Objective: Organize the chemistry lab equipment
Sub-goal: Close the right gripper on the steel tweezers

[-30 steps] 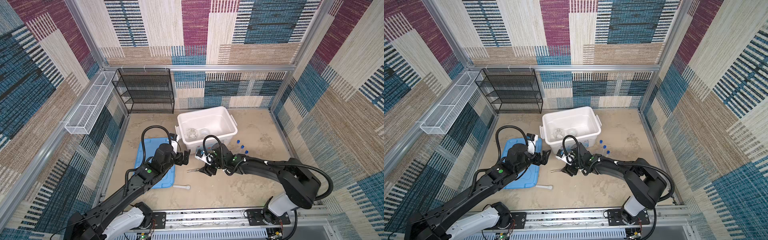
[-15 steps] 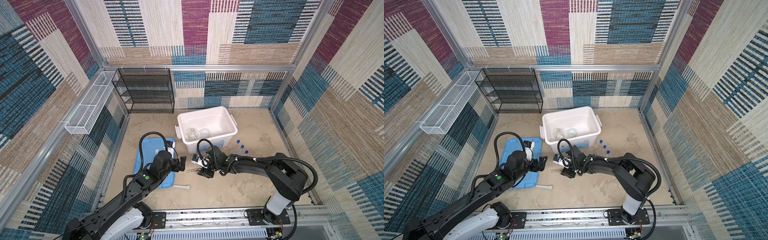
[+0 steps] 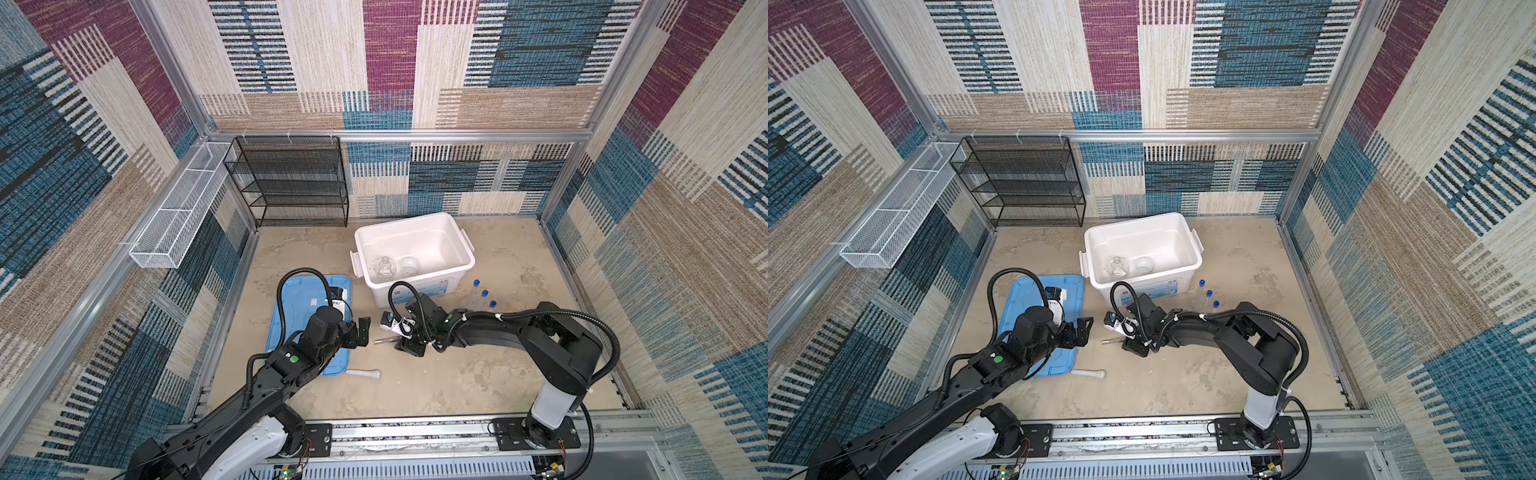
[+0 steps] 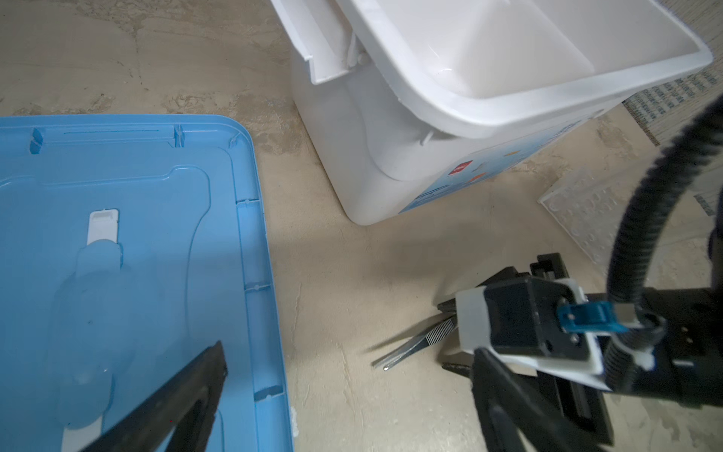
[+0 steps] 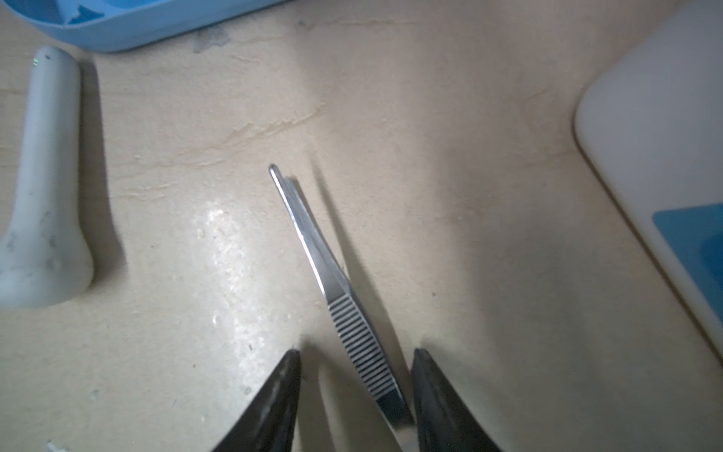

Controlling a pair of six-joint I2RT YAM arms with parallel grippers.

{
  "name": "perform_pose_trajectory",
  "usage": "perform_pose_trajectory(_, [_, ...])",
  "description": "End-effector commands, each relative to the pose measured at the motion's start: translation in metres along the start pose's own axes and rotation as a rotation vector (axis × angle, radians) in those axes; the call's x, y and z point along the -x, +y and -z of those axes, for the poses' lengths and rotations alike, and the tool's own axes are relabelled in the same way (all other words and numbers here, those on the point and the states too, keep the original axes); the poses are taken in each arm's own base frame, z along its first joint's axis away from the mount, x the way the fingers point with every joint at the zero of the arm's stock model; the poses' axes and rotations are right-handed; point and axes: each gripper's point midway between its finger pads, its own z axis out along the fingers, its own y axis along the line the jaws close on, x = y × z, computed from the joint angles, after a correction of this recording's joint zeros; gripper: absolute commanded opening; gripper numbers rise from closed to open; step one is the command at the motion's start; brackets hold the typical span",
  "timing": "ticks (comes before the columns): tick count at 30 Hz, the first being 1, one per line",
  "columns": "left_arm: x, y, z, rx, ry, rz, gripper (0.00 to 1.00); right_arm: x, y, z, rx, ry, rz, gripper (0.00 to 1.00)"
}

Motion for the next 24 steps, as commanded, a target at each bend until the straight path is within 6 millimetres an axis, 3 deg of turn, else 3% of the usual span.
perform_pose_trajectory(1, [0.001,-0.002,0.000,-0.009,-0.002,0.020,1.00,-0.006,-0.008,-0.002,-0.048,0.035,0.005,0.42])
perform_pose_trajectory(15, [-0.003,0.001,0.000,0.000,0.006,0.031,1.00,0.004,-0.008,0.002,-0.047,0.008,-0.017,0.15])
perform_pose_trajectory(24, [-0.007,0.003,0.000,0.005,0.015,0.032,0.99,0.027,-0.006,0.019,-0.034,-0.084,-0.012,0.11])
